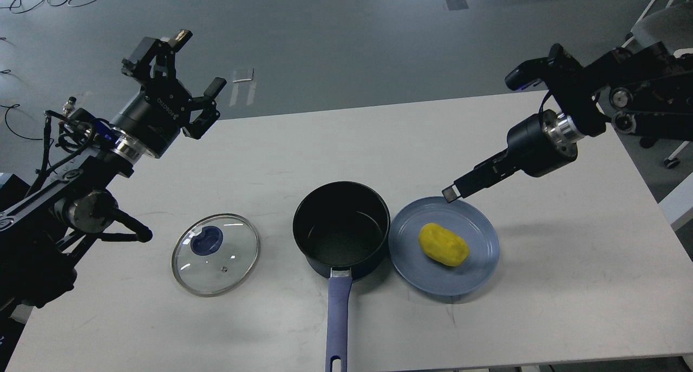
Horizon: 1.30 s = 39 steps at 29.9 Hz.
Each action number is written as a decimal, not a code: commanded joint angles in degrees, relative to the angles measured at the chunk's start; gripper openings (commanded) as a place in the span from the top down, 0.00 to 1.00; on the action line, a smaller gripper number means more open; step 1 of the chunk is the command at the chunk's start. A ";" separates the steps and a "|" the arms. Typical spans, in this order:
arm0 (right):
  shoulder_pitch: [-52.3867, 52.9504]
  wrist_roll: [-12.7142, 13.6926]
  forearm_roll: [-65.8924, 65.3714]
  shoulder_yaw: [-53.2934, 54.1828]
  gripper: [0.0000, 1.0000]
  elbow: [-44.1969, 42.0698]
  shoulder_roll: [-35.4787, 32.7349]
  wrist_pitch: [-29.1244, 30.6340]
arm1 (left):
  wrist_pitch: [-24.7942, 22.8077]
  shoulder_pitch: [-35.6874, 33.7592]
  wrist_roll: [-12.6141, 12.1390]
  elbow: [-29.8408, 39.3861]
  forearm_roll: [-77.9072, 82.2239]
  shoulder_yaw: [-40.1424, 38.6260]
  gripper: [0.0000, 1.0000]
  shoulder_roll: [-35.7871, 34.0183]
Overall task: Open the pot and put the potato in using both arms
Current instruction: 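Lower the right gripper onto the yellow potato on the blue plate and grasp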
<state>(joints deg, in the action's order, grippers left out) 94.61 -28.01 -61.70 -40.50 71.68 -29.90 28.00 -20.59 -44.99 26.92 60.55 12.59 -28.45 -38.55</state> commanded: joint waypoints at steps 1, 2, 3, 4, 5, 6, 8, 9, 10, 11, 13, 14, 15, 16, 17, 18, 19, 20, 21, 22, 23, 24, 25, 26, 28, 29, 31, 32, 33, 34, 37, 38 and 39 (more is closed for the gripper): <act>0.49 0.01 -2.45 -5.99 0.01 -0.49 6.85 0.00 | 0.02 0.07 -0.03 0.01 -0.03 -0.29 0.02 -0.03; 0.49 0.01 -2.54 -6.26 0.01 -0.58 7.48 0.00 | 0.02 0.07 -0.03 0.01 -0.03 -0.29 0.02 -0.03; 0.41 0.01 -2.63 -6.35 0.01 -0.75 7.92 0.00 | 0.02 0.07 -0.03 0.01 -0.03 -0.38 0.02 -0.03; 0.40 0.01 -2.63 -6.61 0.01 -0.93 8.45 0.00 | 0.02 0.07 -0.03 0.01 -0.03 -0.38 0.02 -0.03; 0.40 0.01 -2.72 -6.87 0.01 -1.80 9.50 0.00 | 0.02 0.07 -0.12 0.01 -0.03 -0.38 0.02 0.05; 0.32 0.01 -2.90 -7.05 0.01 -2.68 10.64 0.00 | 0.02 0.07 -0.12 0.01 -0.03 -0.38 0.02 0.05; 0.23 0.01 -3.77 -7.75 0.01 -3.65 12.22 0.00 | 0.02 0.07 -0.12 0.10 -0.03 -0.38 0.02 0.05; 0.23 0.01 -3.95 -7.84 0.01 -4.35 13.36 0.00 | 0.02 0.07 -0.03 0.10 -0.03 -0.47 0.02 0.05; 0.23 0.01 -3.95 -7.84 0.01 -4.36 13.37 0.00 | 0.02 0.07 -0.03 0.10 -0.03 -0.47 0.02 0.05; 0.23 0.01 -4.04 -7.84 0.01 -5.05 14.24 0.00 | 0.02 0.07 -0.03 0.10 -0.03 -0.47 0.02 0.05; 0.23 0.01 -4.04 -7.84 0.01 -5.76 15.65 0.00 | -0.07 0.07 -0.03 0.18 -0.03 -0.56 0.02 -0.03; 0.23 0.01 -4.04 -8.10 0.01 -6.20 16.70 0.00 | -0.07 0.07 -0.03 0.10 -0.03 -0.56 0.02 -0.03; 0.23 0.01 -4.04 -8.28 0.01 -6.99 17.58 0.00 | -0.07 0.07 -0.03 0.18 -0.03 -0.56 0.02 -0.03; 0.05 0.01 -4.04 -8.46 0.01 -7.43 18.03 0.00 | -0.07 0.07 -0.03 0.18 -0.03 -0.56 0.02 -0.03; -0.03 0.01 -4.04 -8.81 0.01 -7.78 18.47 0.00 | -0.07 0.07 -0.03 0.18 -0.03 -0.56 0.02 -0.03; -0.21 0.01 -4.04 -9.68 0.01 -8.48 19.78 0.00 | -0.07 0.07 0.06 0.27 -0.03 -0.56 0.02 -0.12; -0.21 0.01 -3.95 -10.12 0.01 -8.84 20.31 -0.14 | -0.07 0.16 0.06 0.27 -0.03 -0.56 0.02 -0.12; -0.47 0.01 -3.95 -10.74 0.01 -9.27 21.10 -0.75 | -0.07 0.16 0.06 0.27 -0.03 -0.56 0.02 -0.04; -0.56 0.01 -3.95 -10.83 0.01 -9.37 21.37 -0.93 | -0.07 0.16 0.06 0.27 -0.03 -0.56 0.02 -0.03; -0.82 0.01 -3.95 -10.92 0.01 -9.54 21.81 -1.02 | -0.07 0.16 0.06 0.27 -0.03 -0.56 0.02 -0.03; -0.91 0.01 -3.95 -11.01 0.01 -9.63 21.98 -1.02 | -0.07 0.16 0.06 0.27 -0.03 -0.56 0.02 -0.03; -1.00 0.01 -3.86 -11.01 0.01 -9.72 22.16 -1.02 | -0.07 0.16 0.06 0.27 -0.03 -0.65 0.02 -0.03; -1.44 0.01 -3.95 -11.09 0.01 -9.89 22.25 -1.02 | -0.07 0.16 0.06 0.27 -0.03 -0.65 0.02 -0.03; -1.70 0.01 -3.95 -11.09 0.02 -9.89 22.25 -1.11 | -0.07 0.16 0.06 0.27 -0.03 -0.65 0.02 -0.03; -2.32 0.01 -3.86 -11.09 0.02 -10.24 22.34 -1.37 | -0.07 0.16 0.06 0.27 -0.03 -0.65 0.02 -0.12; -2.93 0.01 -3.86 -11.01 0.03 -10.77 22.60 -1.81 | -0.07 0.16 0.15 0.27 -0.03 -0.65 0.02 -0.12; -3.46 0.01 -3.86 -11.09 0.03 -11.47 22.95 -2.33 | -0.07 0.16 0.06 0.27 -0.03 -0.73 0.02 -0.04; -3.81 0.01 -3.86 -11.18 0.03 -12.17 23.30 -2.51 | -0.07 0.16 0.15 0.27 -0.03 -0.73 0.02 -0.12; -3.99 0.01 -3.86 -11.18 0.03 -12.35 23.30 -2.60 | -0.07 0.16 0.15 0.27 -0.03 -0.73 0.02 -0.12; -4.16 0.01 -3.86 -11.18 0.04 -12.62 23.48 -2.60 | -0.07 0.16 0.06 0.27 -0.03 -0.73 0.02 -0.12; -4.60 0.01 -3.78 -11.09 0.06 -12.97 23.83 -2.87 | -0.07 0.16 0.06 0.27 -0.11 -0.82 0.02 -0.12; -4.95 0.01 -3.86 -11.18 0.06 -13.40 24.18 -3.65 | -0.07 0.16 0.15 0.27 -0.03 -0.82 0.02 -0.12; -5.04 0.01 -3.86 -11.18 0.06 -13.58 24.27 -4.18 | -0.07 0.16 0.06 0.27 -0.03 -0.82 0.02 -0.12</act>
<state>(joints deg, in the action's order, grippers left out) 90.09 -28.00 -65.54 -51.64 58.74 -6.13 25.06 -20.66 -44.82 27.05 60.82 12.54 -29.26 -38.67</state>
